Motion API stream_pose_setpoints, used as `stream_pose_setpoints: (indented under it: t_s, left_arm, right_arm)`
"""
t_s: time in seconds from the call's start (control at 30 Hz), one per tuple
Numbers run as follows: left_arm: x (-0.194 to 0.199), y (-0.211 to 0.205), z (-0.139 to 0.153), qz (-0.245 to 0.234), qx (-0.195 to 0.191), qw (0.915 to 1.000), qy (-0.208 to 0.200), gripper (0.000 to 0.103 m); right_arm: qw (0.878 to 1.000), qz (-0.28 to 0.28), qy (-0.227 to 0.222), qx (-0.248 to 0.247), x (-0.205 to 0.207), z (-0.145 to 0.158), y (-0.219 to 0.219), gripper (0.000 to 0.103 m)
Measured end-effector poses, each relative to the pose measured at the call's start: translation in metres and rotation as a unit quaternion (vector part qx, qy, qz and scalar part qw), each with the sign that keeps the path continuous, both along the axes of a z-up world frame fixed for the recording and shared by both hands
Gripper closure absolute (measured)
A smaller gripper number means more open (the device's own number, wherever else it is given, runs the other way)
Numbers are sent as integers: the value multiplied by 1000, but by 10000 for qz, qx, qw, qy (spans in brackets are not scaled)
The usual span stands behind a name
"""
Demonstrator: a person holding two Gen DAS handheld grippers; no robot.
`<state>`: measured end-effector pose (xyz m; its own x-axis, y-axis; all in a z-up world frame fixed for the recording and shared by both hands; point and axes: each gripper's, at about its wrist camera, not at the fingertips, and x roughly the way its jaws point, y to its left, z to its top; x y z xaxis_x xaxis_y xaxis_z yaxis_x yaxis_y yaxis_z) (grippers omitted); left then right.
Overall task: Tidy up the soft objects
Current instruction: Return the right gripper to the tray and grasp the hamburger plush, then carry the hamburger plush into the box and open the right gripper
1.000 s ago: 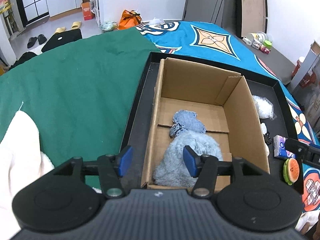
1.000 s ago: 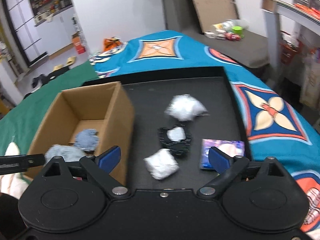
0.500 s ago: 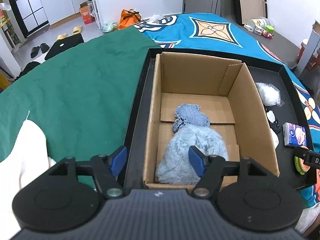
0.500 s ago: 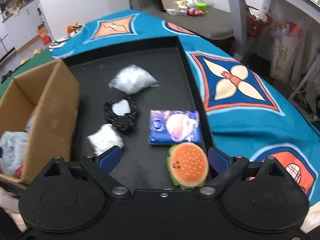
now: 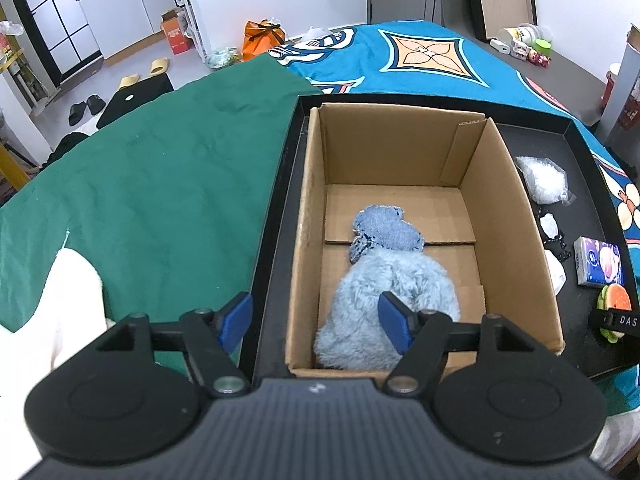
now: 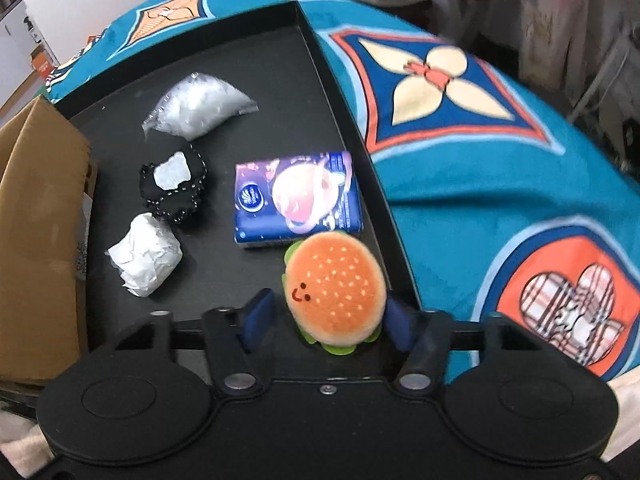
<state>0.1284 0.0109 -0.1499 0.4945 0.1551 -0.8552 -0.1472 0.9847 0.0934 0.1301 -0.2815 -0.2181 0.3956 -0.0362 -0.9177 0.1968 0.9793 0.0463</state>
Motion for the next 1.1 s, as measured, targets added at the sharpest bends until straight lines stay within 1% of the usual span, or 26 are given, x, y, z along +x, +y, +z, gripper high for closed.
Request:
stream_pose_setpoints:
  t_s: [0.03,0.13,0.2,0.33,0.57,0.9,1.1]
  left_arm:
    - [0,0,0,-4,2,10000,0,35]
    - [1,0,0,-3,-6,10000,-6,35]
    - [0,2,1,5,-40,10000,-21,35]
    - [-2,4,3,17,-121,9999,-75,35]
    - [-7,8,6,21,-241,9995,-201,35]
    - [-9,16,9,59,-506,9982,-321,35]
    - [-12,20,10,81,-609,9974,-387,35]
  right_arm:
    - [10000,-1,-14,-38,0,-1,0,53]
    - [9999,30,-108,-131,-2,1,4,63]
    - [9998,0,-171,-53,-3,4,2,64]
    - [9993,-84,-360,-25,-6,14,-2,65]
    - [9970,59,-776,32,-12,36,3,65]
    - [9943,123,-1056,100,-17,56,10,65]
    - [9913,365,-1251,155,-20,68,24,64]
